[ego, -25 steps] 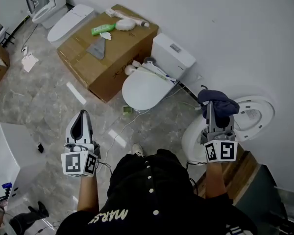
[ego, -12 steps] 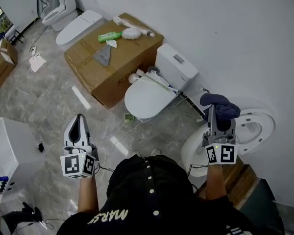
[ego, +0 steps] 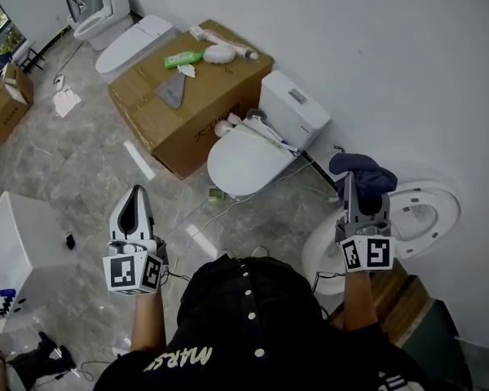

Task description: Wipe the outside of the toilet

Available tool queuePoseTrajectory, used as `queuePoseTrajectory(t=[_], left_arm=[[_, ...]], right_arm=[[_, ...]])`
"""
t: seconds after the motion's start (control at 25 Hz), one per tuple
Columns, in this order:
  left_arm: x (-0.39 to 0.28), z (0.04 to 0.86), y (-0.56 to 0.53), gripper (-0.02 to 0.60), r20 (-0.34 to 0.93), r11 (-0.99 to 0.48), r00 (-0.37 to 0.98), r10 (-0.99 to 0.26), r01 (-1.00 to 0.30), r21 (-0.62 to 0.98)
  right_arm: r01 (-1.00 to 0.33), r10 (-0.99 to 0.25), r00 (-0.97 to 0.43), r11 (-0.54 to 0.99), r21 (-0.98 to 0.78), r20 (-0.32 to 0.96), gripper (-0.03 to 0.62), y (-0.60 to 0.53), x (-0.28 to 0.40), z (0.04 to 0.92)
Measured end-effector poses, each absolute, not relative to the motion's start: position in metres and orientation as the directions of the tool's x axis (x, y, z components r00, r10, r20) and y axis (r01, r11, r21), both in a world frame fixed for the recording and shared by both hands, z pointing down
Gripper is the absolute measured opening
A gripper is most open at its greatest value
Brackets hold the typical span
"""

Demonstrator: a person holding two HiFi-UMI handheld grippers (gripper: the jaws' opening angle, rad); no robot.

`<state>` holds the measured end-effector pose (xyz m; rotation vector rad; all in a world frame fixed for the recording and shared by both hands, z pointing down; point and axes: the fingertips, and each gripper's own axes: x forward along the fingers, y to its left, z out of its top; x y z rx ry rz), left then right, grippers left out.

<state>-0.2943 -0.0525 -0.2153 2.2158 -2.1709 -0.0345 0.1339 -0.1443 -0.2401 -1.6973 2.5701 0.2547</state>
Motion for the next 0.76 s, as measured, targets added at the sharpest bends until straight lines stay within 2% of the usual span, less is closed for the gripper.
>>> queuePoseTrajectory(t=[0.76], left_arm=[[-0.28, -0.215, -0.06, 0.009, 0.01, -0.038, 0.038, -0.999, -0.998, 0.04]], right_arm=[[-0.913, -0.906, -0.406, 0.397, 0.1, -0.115, 0.107, -0.148, 0.137, -0.23]])
